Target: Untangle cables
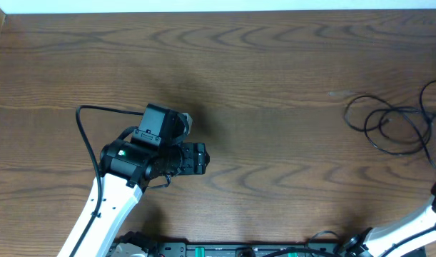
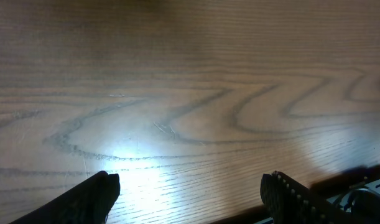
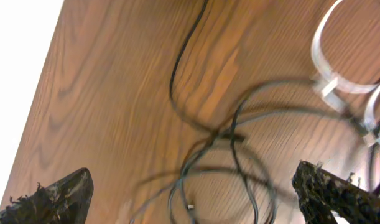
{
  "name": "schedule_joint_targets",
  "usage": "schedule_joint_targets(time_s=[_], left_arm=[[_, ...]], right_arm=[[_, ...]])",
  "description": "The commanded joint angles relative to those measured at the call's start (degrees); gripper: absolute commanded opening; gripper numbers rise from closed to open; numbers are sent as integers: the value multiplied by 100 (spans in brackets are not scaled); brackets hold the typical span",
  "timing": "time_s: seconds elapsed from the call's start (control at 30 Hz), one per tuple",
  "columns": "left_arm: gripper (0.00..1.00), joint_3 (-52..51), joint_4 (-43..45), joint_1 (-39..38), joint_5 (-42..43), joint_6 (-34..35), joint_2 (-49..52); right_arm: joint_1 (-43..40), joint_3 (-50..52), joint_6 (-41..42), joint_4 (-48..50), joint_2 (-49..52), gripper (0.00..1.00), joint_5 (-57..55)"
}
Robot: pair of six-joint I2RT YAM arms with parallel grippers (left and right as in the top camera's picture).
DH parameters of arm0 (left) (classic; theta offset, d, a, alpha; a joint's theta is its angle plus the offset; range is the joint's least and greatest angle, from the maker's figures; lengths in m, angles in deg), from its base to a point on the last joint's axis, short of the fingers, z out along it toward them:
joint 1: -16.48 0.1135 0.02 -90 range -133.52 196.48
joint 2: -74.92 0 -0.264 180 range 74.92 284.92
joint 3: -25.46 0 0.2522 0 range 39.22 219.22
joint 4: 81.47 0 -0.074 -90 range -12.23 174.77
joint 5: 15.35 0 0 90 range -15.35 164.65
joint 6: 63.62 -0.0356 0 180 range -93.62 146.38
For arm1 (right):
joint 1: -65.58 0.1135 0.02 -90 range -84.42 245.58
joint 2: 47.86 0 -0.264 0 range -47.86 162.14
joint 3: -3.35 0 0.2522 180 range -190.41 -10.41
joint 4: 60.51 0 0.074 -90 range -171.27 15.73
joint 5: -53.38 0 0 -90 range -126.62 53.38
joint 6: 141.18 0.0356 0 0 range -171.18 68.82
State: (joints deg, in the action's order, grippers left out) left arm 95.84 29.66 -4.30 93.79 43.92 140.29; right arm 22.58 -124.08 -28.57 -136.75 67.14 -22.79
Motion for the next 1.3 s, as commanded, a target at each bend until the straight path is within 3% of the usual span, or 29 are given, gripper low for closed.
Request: schedule_joint_targets(time_s=[0.0,0.2,0.33,0.5,0.83,1.0,1.27], left_arm=[[79,94,-17,17,-33,-116,-44],[79,94,-2,20,-37,-120,-44],[79,94,136,20,-37,-138,-44],[79,94,216,20,-37,-140,-44],[79,94,208,17,-35,-205,-44],[79,94,199,17,-33,-203,-44],[79,94,155,20,-35,-205,-44]], right_arm=[[435,-96,2,-376,42,99,166],[1099,-85,37,-1287,42,99,-236],[1403,-68,723,-1845,42,99,-315],[1757,157,706,-1969,39,99,-337],[2636,1770,-1665,-1008,42,99,-271],[2870,2492,-1906,-361,42,79,-345],[2924,3434,-1884,461,42,72,-1078]])
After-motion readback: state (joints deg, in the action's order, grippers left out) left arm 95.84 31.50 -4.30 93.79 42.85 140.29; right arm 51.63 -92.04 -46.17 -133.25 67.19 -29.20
